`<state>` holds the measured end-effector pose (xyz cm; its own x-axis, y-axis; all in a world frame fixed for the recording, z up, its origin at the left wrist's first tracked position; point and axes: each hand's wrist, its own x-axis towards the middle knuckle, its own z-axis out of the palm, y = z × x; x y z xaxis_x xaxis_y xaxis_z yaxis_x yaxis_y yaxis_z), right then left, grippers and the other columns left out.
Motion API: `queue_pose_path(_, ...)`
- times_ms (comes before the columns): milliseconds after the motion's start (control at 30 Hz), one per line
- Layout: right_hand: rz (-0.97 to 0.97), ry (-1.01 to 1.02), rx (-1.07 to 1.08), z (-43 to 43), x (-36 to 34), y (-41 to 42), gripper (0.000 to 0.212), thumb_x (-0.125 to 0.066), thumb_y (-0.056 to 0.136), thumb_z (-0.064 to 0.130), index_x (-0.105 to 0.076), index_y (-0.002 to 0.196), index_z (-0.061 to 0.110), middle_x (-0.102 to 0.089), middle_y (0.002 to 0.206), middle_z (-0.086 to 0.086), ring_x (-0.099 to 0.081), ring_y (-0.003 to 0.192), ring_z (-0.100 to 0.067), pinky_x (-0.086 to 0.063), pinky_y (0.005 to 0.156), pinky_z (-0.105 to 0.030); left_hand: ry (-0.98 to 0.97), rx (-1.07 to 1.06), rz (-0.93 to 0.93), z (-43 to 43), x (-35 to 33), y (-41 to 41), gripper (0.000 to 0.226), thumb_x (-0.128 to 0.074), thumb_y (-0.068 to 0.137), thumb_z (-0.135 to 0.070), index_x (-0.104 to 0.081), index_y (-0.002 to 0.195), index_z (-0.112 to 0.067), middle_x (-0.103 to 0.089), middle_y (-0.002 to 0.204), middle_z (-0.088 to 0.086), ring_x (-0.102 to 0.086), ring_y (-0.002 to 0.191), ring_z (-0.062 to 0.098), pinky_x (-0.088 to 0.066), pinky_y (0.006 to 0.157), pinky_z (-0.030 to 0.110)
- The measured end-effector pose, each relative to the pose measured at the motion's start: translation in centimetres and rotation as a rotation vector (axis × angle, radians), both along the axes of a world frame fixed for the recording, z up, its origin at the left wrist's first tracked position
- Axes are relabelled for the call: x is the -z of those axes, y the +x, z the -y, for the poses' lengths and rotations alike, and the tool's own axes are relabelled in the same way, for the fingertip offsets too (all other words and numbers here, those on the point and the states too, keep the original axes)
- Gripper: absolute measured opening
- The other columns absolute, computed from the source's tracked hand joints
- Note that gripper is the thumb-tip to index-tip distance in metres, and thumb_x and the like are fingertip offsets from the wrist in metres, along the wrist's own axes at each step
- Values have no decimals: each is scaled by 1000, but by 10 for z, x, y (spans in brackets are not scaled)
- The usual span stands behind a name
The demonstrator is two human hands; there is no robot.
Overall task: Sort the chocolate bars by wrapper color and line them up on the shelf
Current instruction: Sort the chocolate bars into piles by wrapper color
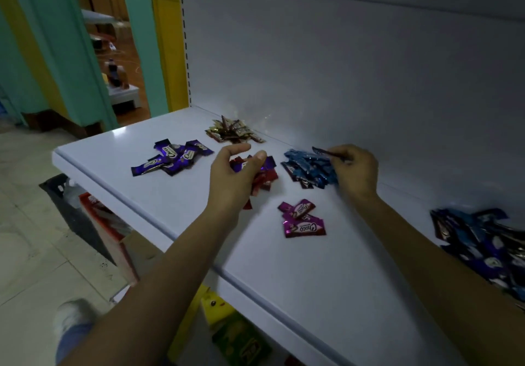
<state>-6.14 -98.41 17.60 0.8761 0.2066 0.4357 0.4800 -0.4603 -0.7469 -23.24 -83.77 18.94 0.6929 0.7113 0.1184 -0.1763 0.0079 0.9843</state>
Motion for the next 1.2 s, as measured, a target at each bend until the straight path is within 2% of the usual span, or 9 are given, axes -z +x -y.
queue_pose_path(133,28,-278,-125,1,26,5,25,-57,90,10,-70,111,11,-70,105,-9,-64,91,-22,-47,79,-23,0,4,-14,19,3,12,26,-65,89,-32,-57,110,-19,-65,98,10,-61,62,15,-43,40,19)
queue_pose_path(267,238,-85,-150,1,11,-20,24,-55,95,22,-69,106,6,-69,94,-4,-61,90,-22,-50,80,-32,35,-16,-27,28,4,18,21,-64,90,-31,-58,105,-18,-66,101,17,-64,73,26,-41,40,18)
queue_pose_path(433,-587,199,-552,-14,-31,-66,35,-53,93,44,-69,91,13,-69,72,-2,-65,66,-15,-48,59,-26,235,-48,23,34,-4,26,17,-64,91,-23,-56,106,-20,-64,105,2,-65,94,18,-57,70,29)
queue_pose_path(600,-661,336,-694,-22,-22,-69,25,-54,94,40,-69,99,21,-68,89,-4,-64,81,-20,-44,60,-28,225,-84,54,30,-6,18,26,-66,89,-26,-53,111,-21,-64,101,-3,-68,87,18,-55,58,26)
queue_pose_path(767,-689,353,-693,-34,-18,-78,21,-53,96,26,-66,105,12,-70,85,-5,-65,71,-15,-44,55,-22,108,-55,-19,15,-3,-3,32,-70,85,-27,-54,112,-20,-63,88,7,-58,54,4,-42,42,18)
queue_pose_path(833,-715,415,-634,-43,-23,-81,18,-53,96,21,-66,100,9,-69,78,-6,-61,61,-11,-44,52,-19,77,-105,-36,2,0,-14,35,-71,84,-27,-55,113,-18,-64,91,9,-59,59,7,-43,44,18)
queue_pose_path(933,-744,461,-536,-68,-30,-82,13,-56,95,20,-66,92,12,-70,77,-7,-60,55,-9,-45,51,-20,-121,-233,-46,-26,1,-31,32,-64,90,-30,-58,112,-8,-66,91,9,-60,60,7,-43,43,16)
queue_pose_path(1067,-645,416,-485,-122,-25,-88,11,-60,93,15,-67,95,8,-70,82,-7,-69,64,-13,-58,63,-24,-679,-366,111,-67,-3,-52,16,-57,96,-22,-57,88,-8,-64,76,8,-61,50,7,-47,41,14)
queue_pose_path(1200,-190,193,-467,-177,-14,-91,14,-63,88,10,-74,91,3,-72,84,-12,-67,78,-19,-55,80,-35,-962,-328,293,-92,-2,-61,13,-56,96,-18,-54,95,-5,-65,88,12,-64,45,10,-48,39,15)
